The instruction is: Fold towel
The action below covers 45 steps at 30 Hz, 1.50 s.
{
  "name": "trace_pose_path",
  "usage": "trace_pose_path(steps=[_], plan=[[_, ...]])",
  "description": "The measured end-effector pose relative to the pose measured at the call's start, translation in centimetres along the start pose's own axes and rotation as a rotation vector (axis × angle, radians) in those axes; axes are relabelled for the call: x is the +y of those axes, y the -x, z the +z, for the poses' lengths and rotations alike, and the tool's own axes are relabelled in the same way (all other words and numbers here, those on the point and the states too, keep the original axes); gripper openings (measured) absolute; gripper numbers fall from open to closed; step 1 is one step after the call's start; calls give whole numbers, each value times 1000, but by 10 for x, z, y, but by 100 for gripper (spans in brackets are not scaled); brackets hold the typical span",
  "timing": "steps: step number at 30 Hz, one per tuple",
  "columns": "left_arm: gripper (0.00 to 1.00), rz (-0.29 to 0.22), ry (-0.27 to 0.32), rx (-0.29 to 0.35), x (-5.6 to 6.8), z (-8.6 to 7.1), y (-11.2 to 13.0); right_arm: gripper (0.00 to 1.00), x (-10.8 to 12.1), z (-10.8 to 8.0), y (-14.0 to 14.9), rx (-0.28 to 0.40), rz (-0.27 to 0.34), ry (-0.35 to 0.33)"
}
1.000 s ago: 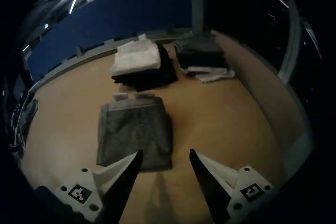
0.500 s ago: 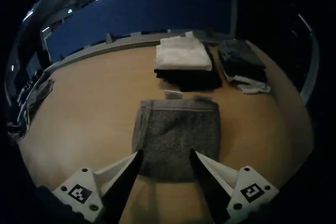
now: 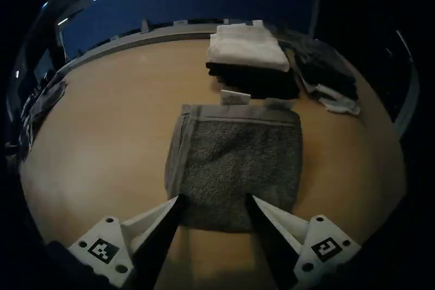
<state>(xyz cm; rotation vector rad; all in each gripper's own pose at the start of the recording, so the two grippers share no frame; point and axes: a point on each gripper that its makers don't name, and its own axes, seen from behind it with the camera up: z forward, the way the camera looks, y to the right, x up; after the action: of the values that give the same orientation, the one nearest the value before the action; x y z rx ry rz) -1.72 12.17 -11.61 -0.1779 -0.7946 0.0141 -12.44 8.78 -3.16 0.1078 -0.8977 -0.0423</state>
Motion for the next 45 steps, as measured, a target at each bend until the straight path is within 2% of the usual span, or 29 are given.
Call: trace_pose_path(steps=[8,14,17,26,35,41,45], plan=[[94,-2,-1,1,-1,2,-2,86,0,-1,-4,1,-6,-1],[94,-1,-1,3,-2,2,-5,86,4,-13,-40,81,4,7],[94,-4,-3,4,-3,2,-5,86,11,-13,-61,109,12,15],[94,-7,-11,-3,-6,3,-1,86,22,10,-90,113,-4,38],[94,-8,-29,-12,-13,3,4,86,23,44,-81,63,3,53],[94,-17,-36,-17,-16,2,6,86,21,56,-73,41,-10,60],[94,-15,-35,-17,-17,3,5,86,21,57,-73,40,-18,61]])
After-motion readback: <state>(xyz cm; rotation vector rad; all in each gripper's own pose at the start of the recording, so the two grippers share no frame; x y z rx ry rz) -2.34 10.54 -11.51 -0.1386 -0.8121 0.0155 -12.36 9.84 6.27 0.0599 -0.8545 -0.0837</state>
